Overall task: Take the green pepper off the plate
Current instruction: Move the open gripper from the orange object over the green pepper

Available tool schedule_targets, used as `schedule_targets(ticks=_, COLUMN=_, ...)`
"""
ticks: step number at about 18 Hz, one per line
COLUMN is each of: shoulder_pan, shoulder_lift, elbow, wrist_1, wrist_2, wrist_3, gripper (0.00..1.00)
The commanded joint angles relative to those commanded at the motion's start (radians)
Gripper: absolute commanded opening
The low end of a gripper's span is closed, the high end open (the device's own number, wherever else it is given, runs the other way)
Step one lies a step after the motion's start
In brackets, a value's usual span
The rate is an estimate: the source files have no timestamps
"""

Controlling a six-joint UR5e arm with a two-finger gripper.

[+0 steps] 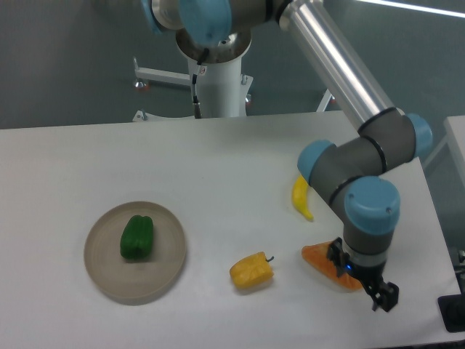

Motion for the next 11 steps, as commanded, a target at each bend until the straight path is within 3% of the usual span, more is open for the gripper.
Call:
schedule_targets(ticks=6, shoulder_pan=-0.049, shoulder_lift=0.172, elbow=-0.198, wrist_1=0.005, wrist_2=-0.156, wrist_3=-0.362, gripper=1.00)
schedule_targets(ticks=11, shoulder_pan=-0.123, shoulder_lift=0.273, elbow=-0.341, wrist_1=0.029, wrist_2=-0.270, wrist_3=-0.652, gripper=1.00)
